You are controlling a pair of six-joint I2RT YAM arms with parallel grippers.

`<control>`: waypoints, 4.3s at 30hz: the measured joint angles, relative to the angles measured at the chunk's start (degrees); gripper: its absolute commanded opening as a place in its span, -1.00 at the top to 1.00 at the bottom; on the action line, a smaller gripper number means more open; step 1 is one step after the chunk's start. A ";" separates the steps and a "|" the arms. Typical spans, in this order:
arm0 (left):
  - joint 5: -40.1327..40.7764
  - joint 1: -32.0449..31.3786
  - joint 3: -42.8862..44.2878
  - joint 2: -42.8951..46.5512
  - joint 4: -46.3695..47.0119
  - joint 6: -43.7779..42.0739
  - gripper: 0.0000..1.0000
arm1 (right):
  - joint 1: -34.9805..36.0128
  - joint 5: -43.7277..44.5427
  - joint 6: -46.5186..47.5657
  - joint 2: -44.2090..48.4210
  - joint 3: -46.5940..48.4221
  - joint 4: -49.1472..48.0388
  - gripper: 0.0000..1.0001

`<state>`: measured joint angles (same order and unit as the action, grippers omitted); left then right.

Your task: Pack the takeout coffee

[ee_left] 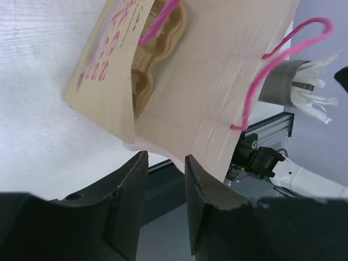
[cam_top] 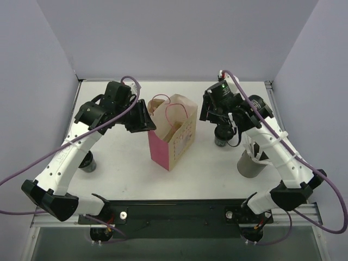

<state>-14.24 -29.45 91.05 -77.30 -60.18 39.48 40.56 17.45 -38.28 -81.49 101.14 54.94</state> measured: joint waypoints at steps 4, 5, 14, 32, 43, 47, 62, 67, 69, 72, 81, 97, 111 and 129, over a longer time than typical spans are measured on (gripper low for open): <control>2.86 0.00 1.90 -0.20 -1.05 -1.46 0.09 | -4.55 -3.30 4.46 -4.85 5.31 0.33 -0.14; 3.48 0.00 2.01 -0.15 -1.16 -1.70 0.08 | -5.64 -4.35 5.62 -6.14 6.84 0.44 -0.15; 5.05 0.00 0.63 2.12 -2.93 -2.58 0.07 | -11.85 -18.69 16.72 -17.16 19.17 0.13 -0.19; 8.20 -1.57 -3.37 6.86 -5.29 -0.44 0.05 | -9.70 -24.87 23.80 -28.63 22.21 -0.66 1.00; 11.50 -0.63 -1.62 7.85 -5.09 -0.02 0.02 | 0.85 -7.21 -3.10 -9.60 1.31 -2.19 1.00; 13.11 -0.37 -1.99 7.32 -3.45 -0.02 0.00 | 5.35 -3.65 -11.65 -6.67 -2.01 -2.67 0.99; 15.23 1.05 -4.74 8.92 -2.08 -0.48 0.01 | 7.87 4.28 -25.20 -2.05 -6.91 -2.91 0.87; 13.84 1.01 -9.57 10.62 0.90 0.33 0.05 | 7.87 4.66 -25.90 -1.86 -6.91 -2.93 0.85; 13.38 1.01 -10.62 10.03 2.16 0.35 0.06 | 7.87 4.72 -26.03 -1.86 -6.91 -2.93 0.85; 11.82 1.01 -11.21 8.55 4.48 0.48 0.07 | 7.87 4.85 -26.03 -1.86 -6.91 -2.93 0.86; 13.94 0.98 -10.62 9.14 5.73 1.90 0.07 | 7.87 5.31 -26.23 -1.31 -7.93 -3.45 0.85; 11.17 -0.02 -15.54 9.77 9.75 3.65 0.32 | 7.85 5.29 -26.45 -1.31 -8.50 -4.63 0.69; 9.62 -0.24 -5.99 2.75 7.61 -9.25 1.00 | 5.90 -4.33 -12.00 -0.09 -7.67 -5.31 -0.02; 3.41 -2.08 -38.21 28.11 34.21 -17.92 1.00 | -24.24 -9.75 10.16 0.35 -6.93 -0.94 -0.62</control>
<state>-10.83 -31.53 52.84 -49.19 -25.98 21.56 16.32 7.70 -28.12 -81.14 94.21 54.00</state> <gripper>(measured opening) 0.023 0.771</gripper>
